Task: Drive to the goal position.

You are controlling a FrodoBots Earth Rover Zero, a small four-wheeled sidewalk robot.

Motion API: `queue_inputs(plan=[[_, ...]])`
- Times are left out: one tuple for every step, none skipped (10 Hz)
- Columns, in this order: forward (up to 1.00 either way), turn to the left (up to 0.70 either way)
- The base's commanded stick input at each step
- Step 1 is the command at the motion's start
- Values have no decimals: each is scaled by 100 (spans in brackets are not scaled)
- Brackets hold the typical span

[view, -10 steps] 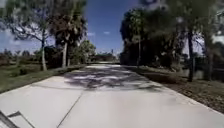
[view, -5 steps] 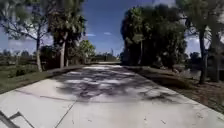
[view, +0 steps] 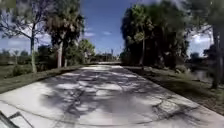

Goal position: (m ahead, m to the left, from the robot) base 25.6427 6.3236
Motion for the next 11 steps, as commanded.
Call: queue_inputs(plan=[[85,0],[85,0],[85,0],[85,0],[85,0],[85,0],[85,0],[85,0],[85,0],[85,0],[85,0]])
